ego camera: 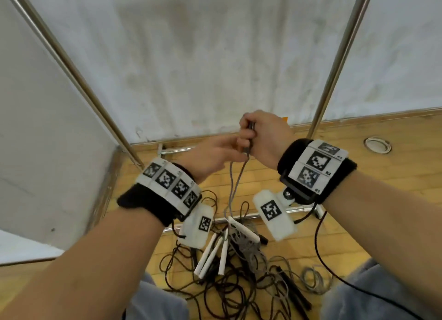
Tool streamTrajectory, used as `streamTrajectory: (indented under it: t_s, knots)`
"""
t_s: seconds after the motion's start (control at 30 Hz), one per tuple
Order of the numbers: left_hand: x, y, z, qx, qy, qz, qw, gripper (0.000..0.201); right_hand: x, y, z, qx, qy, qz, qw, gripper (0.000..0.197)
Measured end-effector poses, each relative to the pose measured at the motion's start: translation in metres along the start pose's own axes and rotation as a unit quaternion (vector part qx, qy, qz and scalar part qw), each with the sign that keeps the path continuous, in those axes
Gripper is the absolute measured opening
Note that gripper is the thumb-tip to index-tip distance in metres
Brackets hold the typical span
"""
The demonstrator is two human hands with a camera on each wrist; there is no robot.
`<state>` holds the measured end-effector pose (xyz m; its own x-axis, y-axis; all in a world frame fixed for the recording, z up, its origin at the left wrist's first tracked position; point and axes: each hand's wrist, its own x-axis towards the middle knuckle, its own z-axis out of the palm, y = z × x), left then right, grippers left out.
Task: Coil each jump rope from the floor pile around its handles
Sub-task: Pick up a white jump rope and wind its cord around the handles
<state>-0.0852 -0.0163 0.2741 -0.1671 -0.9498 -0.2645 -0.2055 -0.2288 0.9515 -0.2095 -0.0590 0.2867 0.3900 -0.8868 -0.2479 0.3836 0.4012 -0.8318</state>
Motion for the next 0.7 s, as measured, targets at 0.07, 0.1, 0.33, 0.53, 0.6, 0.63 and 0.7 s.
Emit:
streamTrajectory:
  t_s: [0.07,0.1,0.33,0.53,0.6,0.63,0.7]
  knots:
    - [0.005,-0.007,0.010,0.006,0.004,0.023,1.000,0.016,-0.002,-0.007,0.002,0.027,-0.010,0.012,1.000,0.031]
    - [0.008,-0.010,0.012,0.018,0.008,0.025,0.999,0.011,-0.004,-0.010,0.002,0.030,-0.019,0.012,0.999,0.031]
    - [0.011,-0.028,0.022,0.229,-0.019,0.018,0.973,0.012,-0.006,-0.035,-0.016,0.005,0.012,-0.067,0.998,0.030]
    - [0.010,-0.018,0.016,0.074,0.076,0.014,0.994,0.016,0.000,-0.021,-0.034,-0.141,0.047,-0.072,0.986,0.028]
    - [0.010,-0.012,0.008,-0.014,0.106,0.025,0.994,0.017,0.001,-0.008,-0.037,-0.202,0.003,-0.036,0.979,0.022]
    - [0.010,-0.009,0.005,-0.058,0.118,0.023,0.991,0.019,0.000,0.000,-0.038,-0.244,-0.027,-0.014,0.969,0.021]
    - [0.010,-0.004,-0.002,-0.150,0.128,0.018,0.980,0.023,-0.003,0.019,-0.034,-0.352,-0.076,0.022,0.933,0.037]
